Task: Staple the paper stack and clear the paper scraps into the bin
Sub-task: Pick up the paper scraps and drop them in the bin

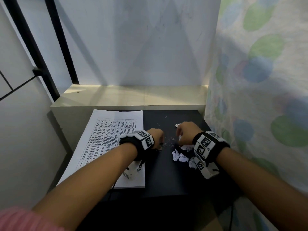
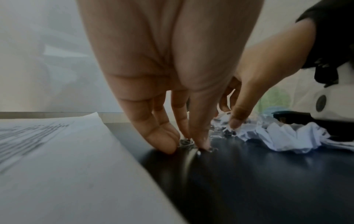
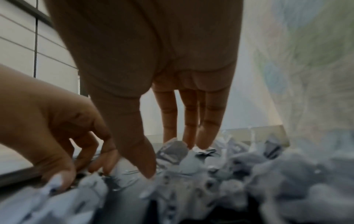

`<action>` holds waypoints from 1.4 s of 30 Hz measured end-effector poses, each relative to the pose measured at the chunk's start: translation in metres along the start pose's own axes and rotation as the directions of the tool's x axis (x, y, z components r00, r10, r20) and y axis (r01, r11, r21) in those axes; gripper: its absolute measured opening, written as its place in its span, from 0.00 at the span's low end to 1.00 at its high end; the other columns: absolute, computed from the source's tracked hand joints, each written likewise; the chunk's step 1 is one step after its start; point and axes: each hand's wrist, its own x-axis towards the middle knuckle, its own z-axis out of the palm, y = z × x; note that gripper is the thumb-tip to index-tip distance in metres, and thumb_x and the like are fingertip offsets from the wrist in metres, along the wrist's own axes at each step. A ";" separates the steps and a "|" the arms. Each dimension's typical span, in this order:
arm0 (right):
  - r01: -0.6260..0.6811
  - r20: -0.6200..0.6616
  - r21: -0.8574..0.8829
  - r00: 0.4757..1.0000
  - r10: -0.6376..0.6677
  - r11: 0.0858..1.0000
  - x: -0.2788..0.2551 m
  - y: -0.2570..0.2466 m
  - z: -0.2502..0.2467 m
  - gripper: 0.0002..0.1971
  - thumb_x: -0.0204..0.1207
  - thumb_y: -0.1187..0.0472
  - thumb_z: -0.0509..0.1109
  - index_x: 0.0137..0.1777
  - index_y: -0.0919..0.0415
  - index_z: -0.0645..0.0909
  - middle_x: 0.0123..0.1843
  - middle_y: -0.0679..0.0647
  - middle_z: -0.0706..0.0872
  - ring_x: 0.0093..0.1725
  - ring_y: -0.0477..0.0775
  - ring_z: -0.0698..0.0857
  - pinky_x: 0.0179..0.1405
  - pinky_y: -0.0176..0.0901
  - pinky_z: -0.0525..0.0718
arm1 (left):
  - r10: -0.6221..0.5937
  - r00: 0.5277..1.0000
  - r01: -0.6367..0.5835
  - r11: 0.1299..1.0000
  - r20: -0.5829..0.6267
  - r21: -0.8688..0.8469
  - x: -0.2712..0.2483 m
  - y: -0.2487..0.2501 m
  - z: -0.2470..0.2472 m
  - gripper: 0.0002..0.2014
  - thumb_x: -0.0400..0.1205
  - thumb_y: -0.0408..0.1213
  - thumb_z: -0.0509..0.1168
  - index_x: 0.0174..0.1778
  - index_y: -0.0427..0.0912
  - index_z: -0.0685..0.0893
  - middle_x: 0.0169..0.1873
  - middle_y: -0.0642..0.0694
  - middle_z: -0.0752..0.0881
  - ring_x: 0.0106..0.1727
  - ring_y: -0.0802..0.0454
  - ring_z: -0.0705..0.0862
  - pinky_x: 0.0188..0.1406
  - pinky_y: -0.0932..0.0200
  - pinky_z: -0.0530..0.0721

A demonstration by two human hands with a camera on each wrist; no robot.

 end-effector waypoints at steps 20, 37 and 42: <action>0.184 0.101 0.020 0.977 -0.185 0.983 -0.001 -0.035 0.027 0.16 0.74 0.70 0.62 0.60 0.69 0.84 0.61 0.66 0.82 0.61 0.64 0.82 0.60 0.45 0.80 | -0.035 0.999 0.039 0.993 -0.042 0.109 0.040 -0.021 -0.023 0.25 0.81 0.27 0.61 0.77 0.39 0.71 0.75 0.35 0.69 0.76 0.39 0.72 0.77 0.52 0.71; 0.114 0.089 0.051 0.989 -0.118 0.992 -0.006 -0.020 0.018 0.17 0.73 0.70 0.65 0.58 0.60 0.87 0.59 0.55 0.89 0.59 0.58 0.85 0.53 0.41 0.80 | 0.117 0.992 -0.123 0.978 0.044 0.167 0.001 -0.006 -0.004 0.16 0.79 0.33 0.63 0.62 0.36 0.84 0.61 0.37 0.84 0.61 0.39 0.84 0.61 0.52 0.82; 0.097 0.055 0.117 0.993 -0.104 0.988 -0.009 -0.021 0.015 0.16 0.72 0.68 0.69 0.60 0.59 0.86 0.61 0.55 0.88 0.60 0.55 0.85 0.57 0.38 0.80 | 0.080 0.997 -0.079 0.994 -0.020 0.072 -0.014 -0.008 -0.003 0.25 0.74 0.36 0.72 0.67 0.38 0.76 0.63 0.40 0.82 0.64 0.41 0.81 0.61 0.53 0.79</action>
